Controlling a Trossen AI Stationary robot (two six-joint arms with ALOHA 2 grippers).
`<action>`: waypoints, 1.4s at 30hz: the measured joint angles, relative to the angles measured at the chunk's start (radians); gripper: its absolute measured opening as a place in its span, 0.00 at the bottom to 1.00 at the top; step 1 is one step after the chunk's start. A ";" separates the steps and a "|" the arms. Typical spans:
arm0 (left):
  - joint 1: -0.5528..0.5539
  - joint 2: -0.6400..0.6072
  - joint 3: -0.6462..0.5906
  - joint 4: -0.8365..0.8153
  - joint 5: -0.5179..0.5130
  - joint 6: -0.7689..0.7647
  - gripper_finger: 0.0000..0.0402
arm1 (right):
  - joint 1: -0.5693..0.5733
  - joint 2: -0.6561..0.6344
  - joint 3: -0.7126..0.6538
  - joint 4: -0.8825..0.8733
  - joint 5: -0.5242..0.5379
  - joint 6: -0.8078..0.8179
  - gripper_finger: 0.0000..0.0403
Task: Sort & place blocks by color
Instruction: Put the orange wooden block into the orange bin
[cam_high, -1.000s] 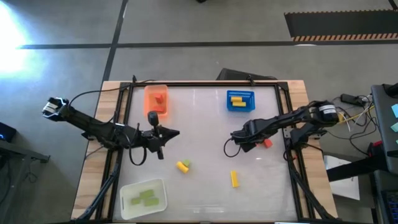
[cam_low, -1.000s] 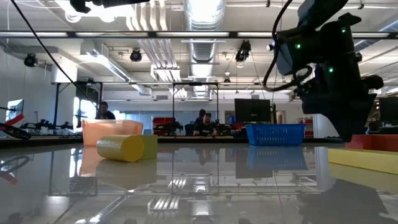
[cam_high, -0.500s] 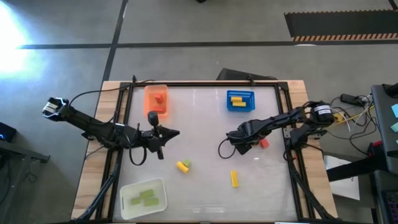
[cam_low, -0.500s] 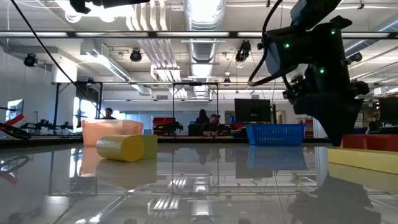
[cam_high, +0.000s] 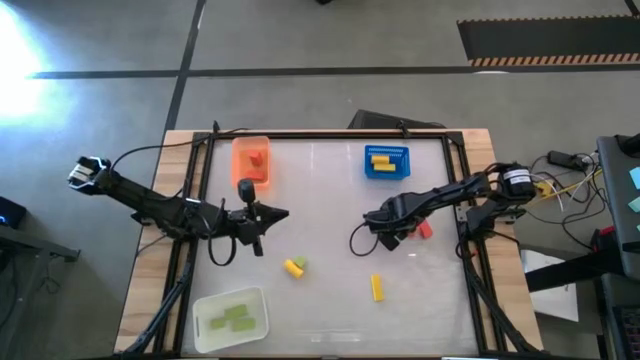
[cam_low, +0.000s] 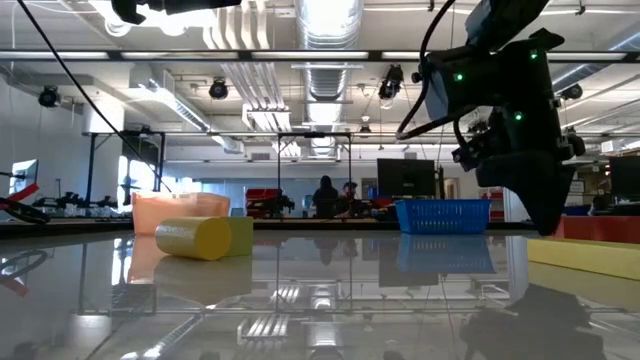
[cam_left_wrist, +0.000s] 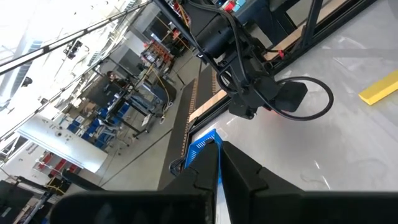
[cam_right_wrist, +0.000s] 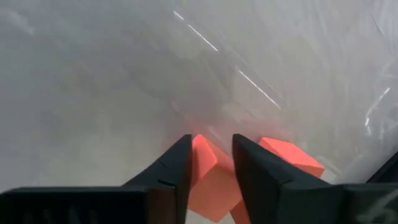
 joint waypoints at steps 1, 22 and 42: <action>0.000 0.000 0.000 0.000 0.000 0.000 0.00 | 0.000 -0.004 0.000 0.000 0.000 -0.017 0.24; 0.000 0.000 0.000 -0.001 0.001 0.000 0.00 | 0.013 -0.111 0.000 -0.079 -0.107 -0.578 0.66; 0.000 0.000 -0.001 -0.002 0.001 0.000 0.00 | 0.059 -0.080 -0.080 -0.040 -0.040 -0.738 0.60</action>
